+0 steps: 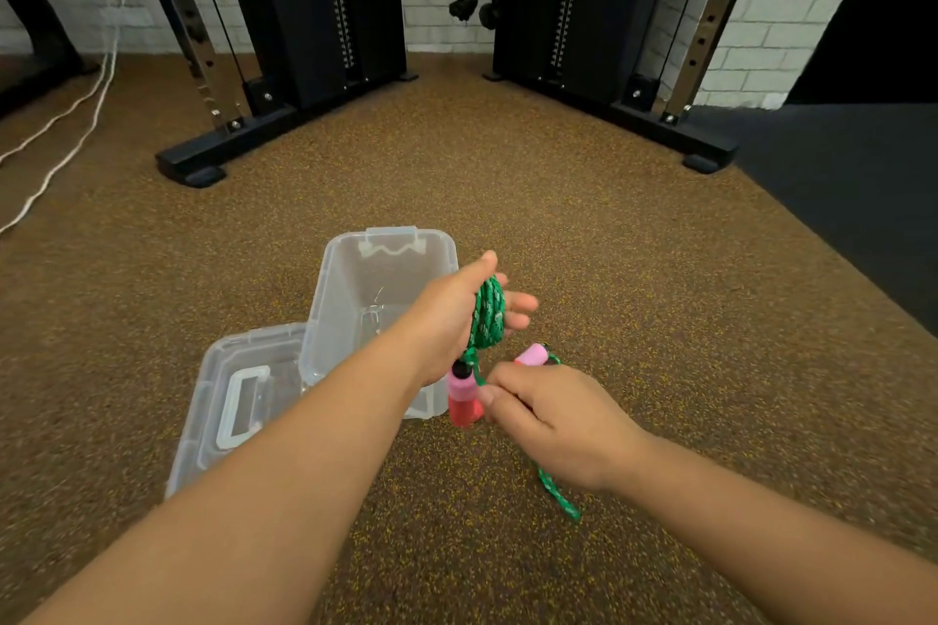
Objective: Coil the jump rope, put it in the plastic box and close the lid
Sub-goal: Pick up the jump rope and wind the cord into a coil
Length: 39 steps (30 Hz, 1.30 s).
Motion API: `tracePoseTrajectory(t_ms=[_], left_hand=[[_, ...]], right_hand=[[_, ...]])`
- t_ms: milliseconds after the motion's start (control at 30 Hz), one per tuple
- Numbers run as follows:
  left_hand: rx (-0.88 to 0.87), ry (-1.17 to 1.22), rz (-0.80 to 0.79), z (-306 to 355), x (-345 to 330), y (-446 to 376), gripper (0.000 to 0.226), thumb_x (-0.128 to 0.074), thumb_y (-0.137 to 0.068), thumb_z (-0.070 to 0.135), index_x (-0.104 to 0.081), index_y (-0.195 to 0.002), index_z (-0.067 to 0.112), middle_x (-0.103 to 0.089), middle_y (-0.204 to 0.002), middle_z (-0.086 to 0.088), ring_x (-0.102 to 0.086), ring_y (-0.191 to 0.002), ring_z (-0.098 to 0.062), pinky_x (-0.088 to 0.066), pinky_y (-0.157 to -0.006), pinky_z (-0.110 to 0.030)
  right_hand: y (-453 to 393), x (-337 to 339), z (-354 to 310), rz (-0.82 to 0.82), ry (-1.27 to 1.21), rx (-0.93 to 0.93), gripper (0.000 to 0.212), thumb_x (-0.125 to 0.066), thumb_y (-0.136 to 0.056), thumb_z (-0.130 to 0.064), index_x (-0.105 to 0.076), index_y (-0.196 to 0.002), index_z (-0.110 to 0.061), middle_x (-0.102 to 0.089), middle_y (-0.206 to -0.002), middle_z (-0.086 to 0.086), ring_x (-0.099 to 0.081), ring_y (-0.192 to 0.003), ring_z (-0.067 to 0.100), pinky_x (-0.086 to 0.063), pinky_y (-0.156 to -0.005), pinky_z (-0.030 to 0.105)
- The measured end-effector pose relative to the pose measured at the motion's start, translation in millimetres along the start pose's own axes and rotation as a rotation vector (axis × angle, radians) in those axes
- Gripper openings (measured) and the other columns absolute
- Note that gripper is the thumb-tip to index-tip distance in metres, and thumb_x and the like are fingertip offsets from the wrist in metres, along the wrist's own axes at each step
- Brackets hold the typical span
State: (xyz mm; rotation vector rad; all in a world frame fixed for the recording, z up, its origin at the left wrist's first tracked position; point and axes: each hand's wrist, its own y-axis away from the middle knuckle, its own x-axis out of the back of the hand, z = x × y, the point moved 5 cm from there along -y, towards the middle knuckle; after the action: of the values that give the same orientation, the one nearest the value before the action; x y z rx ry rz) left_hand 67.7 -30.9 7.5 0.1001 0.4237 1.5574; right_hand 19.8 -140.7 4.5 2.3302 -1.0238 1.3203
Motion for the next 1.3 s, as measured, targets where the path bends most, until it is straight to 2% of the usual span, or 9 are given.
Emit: tracePoseTrajectory(t_ms=[167,233,300,400,567,733,867,1067,1300], left_hand=[[0.031,-0.283,0.026,-2.4,3.3,9.9,0.052,-0.032,-0.096,0.051,-0.068,-0.091,0.014,-0.069,-0.083,-0.008,-0.064,-0.079,-0.019,-0.046,-0.076,-0.03],[0.003,-0.347,0.018,2.2,1.5,16.7,0.06,-0.029,-0.098,0.047,-0.064,-0.056,0.023,-0.06,-0.054,0.004,-0.057,-0.055,-0.003,-0.04,-0.063,-0.024],[0.022,-0.359,-0.062,3.3,-5.2,21.0,0.075,-0.018,-0.1,0.047,-0.057,-0.043,0.016,-0.047,-0.034,0.004,-0.046,-0.034,-0.001,-0.034,-0.053,-0.025],[0.119,-0.308,-0.258,-1.2,-13.2,26.0,0.081,-0.004,-0.095,0.056,-0.059,-0.067,0.004,-0.057,-0.048,-0.007,-0.054,-0.047,-0.016,-0.045,-0.055,-0.023],[0.218,-0.326,-0.422,-7.0,-14.5,26.2,0.094,-0.005,-0.086,0.07,-0.068,-0.095,0.001,-0.058,-0.052,-0.007,-0.053,-0.05,-0.02,-0.048,-0.055,-0.024],[0.17,-0.245,-0.486,-2.1,-21.7,34.2,0.05,-0.031,-0.096,0.047,-0.065,-0.092,0.01,-0.051,-0.042,0.004,-0.046,-0.04,-0.01,-0.046,-0.051,-0.023],[0.114,-0.096,-0.402,0.8,-15.6,28.0,0.044,-0.033,-0.098,0.039,-0.063,-0.091,0.008,-0.043,-0.044,0.006,-0.04,-0.04,-0.008,-0.043,-0.053,-0.022],[-0.001,0.234,-0.204,13.4,-5.1,12.2,0.041,-0.035,-0.099,0.036,-0.063,-0.101,0.006,-0.056,-0.051,0.007,-0.047,-0.042,-0.006,-0.047,-0.053,-0.019],[-0.005,0.292,-0.141,14.8,-6.2,9.7,0.037,-0.027,-0.101,0.025,-0.047,-0.122,0.003,-0.073,-0.088,-0.009,-0.069,-0.068,-0.015,-0.049,-0.083,-0.031]], right_hand=[[-10.1,31.0,0.3,0.216,-0.324,-0.058,0.021,-0.044,-0.089,-0.029,-0.057,-0.073,-0.023,-0.059,-0.066,-0.01,-0.057,-0.07,0.016,-0.048,-0.071,0.041],[-12.2,40.4,1.7,0.243,-0.405,-0.068,0.02,-0.046,-0.091,-0.022,-0.057,-0.074,-0.02,-0.065,-0.07,0.0,-0.063,-0.075,0.02,-0.05,-0.075,0.042],[-12.7,49.0,0.1,0.262,-0.495,-0.069,0.021,-0.046,-0.096,-0.015,-0.057,-0.078,-0.011,-0.063,-0.063,0.0,-0.065,-0.066,0.011,-0.051,-0.069,0.028],[-14.1,59.2,9.0,0.323,-0.544,-0.124,0.021,-0.046,-0.098,-0.013,-0.056,-0.081,-0.007,-0.053,-0.055,-0.012,-0.05,-0.048,-0.006,-0.041,-0.054,0.006],[-17.8,56.6,38.0,0.364,-0.388,-0.212,0.022,-0.046,-0.097,-0.033,-0.057,-0.08,-0.022,-0.048,-0.056,-0.016,-0.041,-0.054,-0.001,-0.036,-0.058,0.025],[-18.3,42.5,53.9,0.35,-0.417,-0.266,0.026,-0.045,-0.096,-0.039,-0.059,-0.075,-0.03,-0.051,-0.056,-0.017,-0.042,-0.053,0.001,-0.037,-0.057,0.026],[-14.5,22.9,67.3,0.331,-0.487,-0.326,0.036,-0.042,-0.097,-0.039,-0.056,-0.064,-0.039,-0.046,-0.048,-0.018,-0.04,-0.052,0.005,-0.035,-0.058,0.03],[-2.7,-4.7,68.0,0.193,-0.445,-0.374,0.036,-0.038,-0.1,-0.034,-0.058,-0.07,-0.025,-0.051,-0.044,-0.024,-0.045,-0.044,-0.001,-0.032,-0.056,0.026],[-0.5,1.3,36.3,0.036,-0.229,-0.251,0.034,-0.041,-0.097,-0.038,-0.058,-0.07,-0.027,-0.048,-0.055,-0.009,-0.041,-0.052,0.007,-0.039,-0.059,0.034]])
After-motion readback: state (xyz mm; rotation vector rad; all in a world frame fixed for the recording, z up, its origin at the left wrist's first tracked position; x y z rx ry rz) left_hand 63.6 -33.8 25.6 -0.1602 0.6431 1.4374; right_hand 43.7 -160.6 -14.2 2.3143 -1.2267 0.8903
